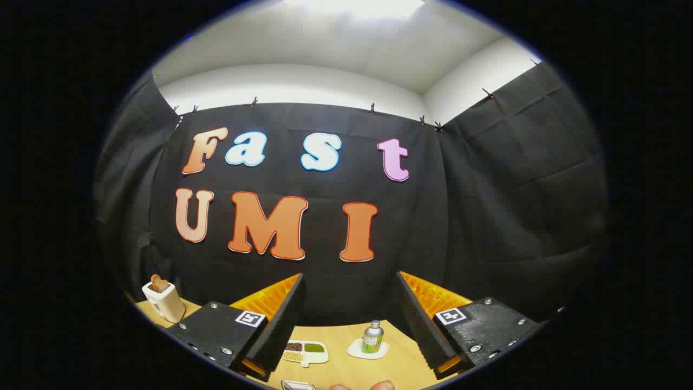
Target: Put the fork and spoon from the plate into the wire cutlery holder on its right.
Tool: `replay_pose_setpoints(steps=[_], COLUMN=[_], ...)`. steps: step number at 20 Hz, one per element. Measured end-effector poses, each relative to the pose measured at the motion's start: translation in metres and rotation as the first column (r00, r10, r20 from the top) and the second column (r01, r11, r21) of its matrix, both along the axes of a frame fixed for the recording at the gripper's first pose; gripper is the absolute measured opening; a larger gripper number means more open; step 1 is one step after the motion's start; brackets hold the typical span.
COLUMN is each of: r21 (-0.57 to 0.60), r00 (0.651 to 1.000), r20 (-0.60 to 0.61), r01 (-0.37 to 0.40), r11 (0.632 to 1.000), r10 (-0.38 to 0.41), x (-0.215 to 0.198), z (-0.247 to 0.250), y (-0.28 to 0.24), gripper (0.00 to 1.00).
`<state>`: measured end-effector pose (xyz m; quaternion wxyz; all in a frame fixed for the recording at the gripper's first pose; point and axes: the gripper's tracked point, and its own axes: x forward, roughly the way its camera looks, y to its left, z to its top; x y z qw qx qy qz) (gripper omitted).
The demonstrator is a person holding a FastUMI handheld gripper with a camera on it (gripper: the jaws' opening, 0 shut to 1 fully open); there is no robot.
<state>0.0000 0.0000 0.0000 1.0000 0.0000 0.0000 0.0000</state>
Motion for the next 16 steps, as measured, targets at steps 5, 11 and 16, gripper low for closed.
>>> replay_pose_setpoints(steps=[5,11,16], r21=[0.003,-0.021,-0.033], r00=[0.997,0.99,0.985], r20=[0.011,0.035,0.021], r01=[-0.073,-0.136,-0.168], r11=[0.997,0.99,0.985], r10=[0.073,0.137,0.168], x=[0.002,0.0,-0.006], z=[0.011,0.027,0.029], y=[0.03,0.067,0.079], gripper=[0.98,0.98,0.99])
